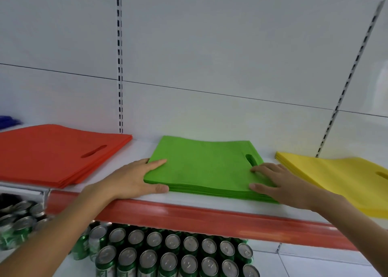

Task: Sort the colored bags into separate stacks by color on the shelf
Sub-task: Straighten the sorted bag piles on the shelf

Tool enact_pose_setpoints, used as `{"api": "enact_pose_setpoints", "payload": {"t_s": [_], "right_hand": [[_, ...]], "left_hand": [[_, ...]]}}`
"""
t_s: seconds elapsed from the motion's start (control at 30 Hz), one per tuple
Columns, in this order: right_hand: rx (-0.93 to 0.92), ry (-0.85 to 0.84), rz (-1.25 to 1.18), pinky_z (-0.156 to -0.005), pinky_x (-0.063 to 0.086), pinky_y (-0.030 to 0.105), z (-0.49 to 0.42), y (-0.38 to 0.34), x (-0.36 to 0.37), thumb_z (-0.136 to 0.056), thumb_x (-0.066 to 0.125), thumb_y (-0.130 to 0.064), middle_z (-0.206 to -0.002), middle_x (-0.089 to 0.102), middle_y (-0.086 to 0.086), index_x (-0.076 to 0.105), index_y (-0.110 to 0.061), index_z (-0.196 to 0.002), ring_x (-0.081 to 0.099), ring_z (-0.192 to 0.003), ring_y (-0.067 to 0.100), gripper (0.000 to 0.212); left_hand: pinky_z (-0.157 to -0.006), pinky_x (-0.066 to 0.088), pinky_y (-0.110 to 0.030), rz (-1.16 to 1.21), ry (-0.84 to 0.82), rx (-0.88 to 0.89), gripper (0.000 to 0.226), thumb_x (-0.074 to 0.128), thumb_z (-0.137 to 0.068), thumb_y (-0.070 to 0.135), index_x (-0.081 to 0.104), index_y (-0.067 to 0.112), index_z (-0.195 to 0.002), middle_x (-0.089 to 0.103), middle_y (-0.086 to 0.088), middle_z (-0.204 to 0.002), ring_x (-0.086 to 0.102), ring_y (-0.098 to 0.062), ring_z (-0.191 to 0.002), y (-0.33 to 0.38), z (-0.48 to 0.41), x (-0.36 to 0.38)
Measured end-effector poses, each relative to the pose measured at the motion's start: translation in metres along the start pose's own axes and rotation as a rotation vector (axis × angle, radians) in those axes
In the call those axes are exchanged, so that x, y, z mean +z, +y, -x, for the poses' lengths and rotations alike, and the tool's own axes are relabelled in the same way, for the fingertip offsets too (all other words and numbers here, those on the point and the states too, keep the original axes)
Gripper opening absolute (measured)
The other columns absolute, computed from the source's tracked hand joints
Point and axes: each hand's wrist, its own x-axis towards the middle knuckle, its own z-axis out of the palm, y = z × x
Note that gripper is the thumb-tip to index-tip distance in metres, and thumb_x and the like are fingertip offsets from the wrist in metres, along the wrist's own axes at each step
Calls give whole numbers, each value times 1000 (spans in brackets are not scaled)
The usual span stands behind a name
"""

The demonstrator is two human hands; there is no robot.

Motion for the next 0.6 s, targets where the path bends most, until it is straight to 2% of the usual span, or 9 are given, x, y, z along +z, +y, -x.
{"api": "enact_pose_setpoints", "payload": {"t_s": [0.07, 0.17, 0.27, 0.37, 0.43, 0.53, 0.6], "right_hand": [[10, 36, 27, -108, 27, 31, -6, 1, -3, -25, -8, -102, -141, 33, -4, 33, -35, -137, 28, -128, 14, 136], [9, 81, 8, -107, 28, 34, -18, 2, -12, -29, -10, -101, -135, 41, -2, 44, -36, -127, 33, -124, 18, 130], [56, 165, -30, -108, 28, 41, -19, -7, -17, -39, -3, -101, -139, 41, 5, 56, -35, -119, 34, -128, 23, 120], [29, 298, 29, -110, 26, 46, -20, -40, -17, -50, 5, -94, -147, 33, 2, 60, -35, -114, 25, -135, 22, 103], [-40, 346, 4, -112, 25, 41, -26, -71, -18, -53, 6, -94, -146, 34, 1, 60, -33, -114, 26, -135, 19, 102], [-136, 330, -17, -112, 24, 32, -35, -118, -15, -42, -3, -100, -145, 37, -1, 54, -30, -124, 31, -135, 15, 122], [-173, 290, -33, -107, 27, 26, -39, -151, -11, -59, 12, -95, -144, 41, -3, 48, -27, -132, 37, -131, 13, 106]], "left_hand": [[-114, 23, -35, -3, 69, -4, 121, 25, -32, 104, 14, 51, -141, 23, 2, -153, 23, -13, -140, 2, 2, -4], [-115, 20, -30, 27, 238, 51, 125, 18, -40, 103, 25, 34, -145, 28, 7, -151, 25, -6, -137, 3, 12, -12], [-104, 17, -11, 80, 340, 87, 123, 18, -43, 100, 38, 28, -140, 33, 20, -137, 28, 5, -127, 2, 35, -18], [-91, 18, 3, 118, 443, 115, 112, 19, -50, 97, 51, 26, -131, 45, 18, -128, 36, 10, -117, -11, 51, -29], [-87, 20, 8, 172, 503, 113, 97, 29, -56, 92, 57, 29, -125, 50, 20, -123, 42, 11, -114, -23, 57, -40], [-85, 26, 7, 213, 508, 109, 77, 37, -61, 81, 59, 35, -118, 50, 26, -117, 44, 10, -112, -45, 66, -61], [-85, 28, 3, 205, 510, 99, 63, 39, -65, 78, 59, 41, -112, 52, 25, -117, 44, 9, -112, -70, 72, -77]]}}
